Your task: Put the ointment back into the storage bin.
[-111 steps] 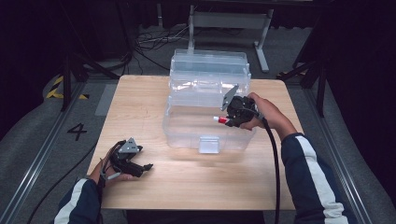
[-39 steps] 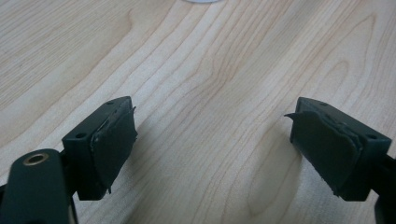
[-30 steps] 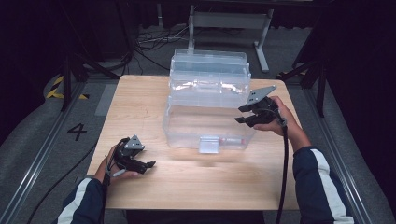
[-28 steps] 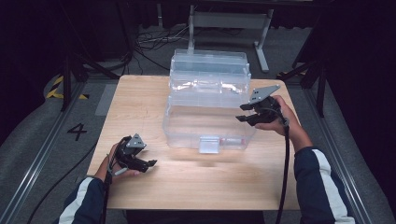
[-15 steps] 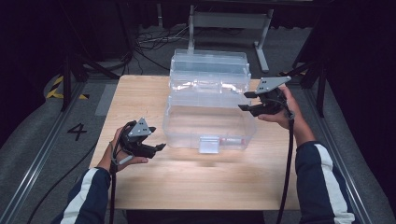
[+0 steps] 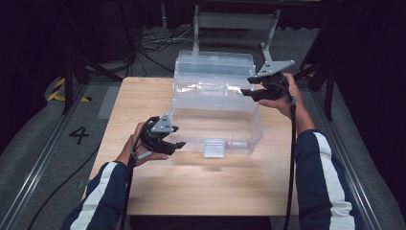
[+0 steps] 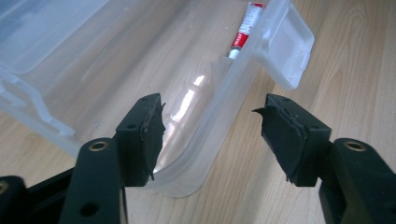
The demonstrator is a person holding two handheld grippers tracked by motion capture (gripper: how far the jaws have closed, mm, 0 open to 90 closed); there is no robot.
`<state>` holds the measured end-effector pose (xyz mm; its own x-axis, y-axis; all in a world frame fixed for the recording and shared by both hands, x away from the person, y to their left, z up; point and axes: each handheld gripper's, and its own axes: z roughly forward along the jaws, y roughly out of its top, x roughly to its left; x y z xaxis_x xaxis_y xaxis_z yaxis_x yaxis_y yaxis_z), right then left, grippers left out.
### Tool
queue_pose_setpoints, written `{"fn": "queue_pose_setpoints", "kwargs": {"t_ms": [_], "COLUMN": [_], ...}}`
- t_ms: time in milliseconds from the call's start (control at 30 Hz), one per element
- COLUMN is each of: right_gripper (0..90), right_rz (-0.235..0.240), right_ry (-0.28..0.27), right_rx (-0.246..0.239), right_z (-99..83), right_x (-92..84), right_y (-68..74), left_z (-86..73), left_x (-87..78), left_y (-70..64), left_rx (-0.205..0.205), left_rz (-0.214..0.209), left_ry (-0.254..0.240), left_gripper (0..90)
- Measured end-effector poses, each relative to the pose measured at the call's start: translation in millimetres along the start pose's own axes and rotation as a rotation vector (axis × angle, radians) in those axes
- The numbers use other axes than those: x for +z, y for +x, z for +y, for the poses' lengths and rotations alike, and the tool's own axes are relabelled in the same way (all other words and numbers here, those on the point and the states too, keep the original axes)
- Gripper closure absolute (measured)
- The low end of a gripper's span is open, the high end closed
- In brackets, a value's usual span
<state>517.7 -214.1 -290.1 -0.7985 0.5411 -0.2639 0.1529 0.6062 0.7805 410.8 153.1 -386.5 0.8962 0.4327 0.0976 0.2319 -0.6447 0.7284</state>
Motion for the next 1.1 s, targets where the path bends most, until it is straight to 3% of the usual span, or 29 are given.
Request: {"fn": "queue_pose_setpoints", "kwargs": {"t_ms": [300, 367, 467, 667, 767, 833, 900, 967, 1100], "right_gripper": [47.5, 48.1, 49.9, 52.3, 55.1, 64.2, 67.8, 68.6, 71.1], "right_rz": [-0.001, 0.011, 0.004, 0.014, 0.009, 0.002, -0.019, -0.014, 0.004], "right_ry": [0.052, 0.053, 0.071, 0.095, 0.144, 0.174, 0.209, 0.216, 0.3], "right_rx": [0.043, 0.061, 0.05, 0.074, 0.045, 0.018, -0.015, -0.023, -0.08], "right_z": [7.5, 8.0, 7.6, 7.8, 12.3, 16.0, 18.4, 19.2, 28.3], "right_x": [30.7, 37.7, 47.6, 55.6, 59.5, 60.5, 60.9, 61.0, 65.0], "right_y": [-17.1, -19.4, -20.0, -24.2, -22.6, -21.6, -21.6, -21.6, -20.0], "left_z": [7.0, 8.3, 10.2, 11.0, 12.4, 13.3, 14.0, 14.7, 16.4], "left_x": [23.0, 26.6, 33.3, 42.2, 45.3, 47.3, 47.9, 47.8, 48.2], "left_y": [7.0, 7.3, 7.8, 8.8, 9.6, 8.5, 7.8, 8.5, 9.3], "left_rx": [0.027, 0.048, 0.062, 0.09, 0.104, 0.127, 0.136, 0.133, 0.146], "left_rz": [-0.06, -0.064, -0.071, -0.084, -0.115, -0.126, -0.103, -0.105, -0.113], "left_ry": [0.051, 0.061, 0.096, 0.141, 0.16, 0.171, 0.177, 0.183, 0.199], "left_gripper": [48.7, 52.4, 53.8, 56.9, 61.9, 68.9, 72.7, 75.1, 75.8]}}
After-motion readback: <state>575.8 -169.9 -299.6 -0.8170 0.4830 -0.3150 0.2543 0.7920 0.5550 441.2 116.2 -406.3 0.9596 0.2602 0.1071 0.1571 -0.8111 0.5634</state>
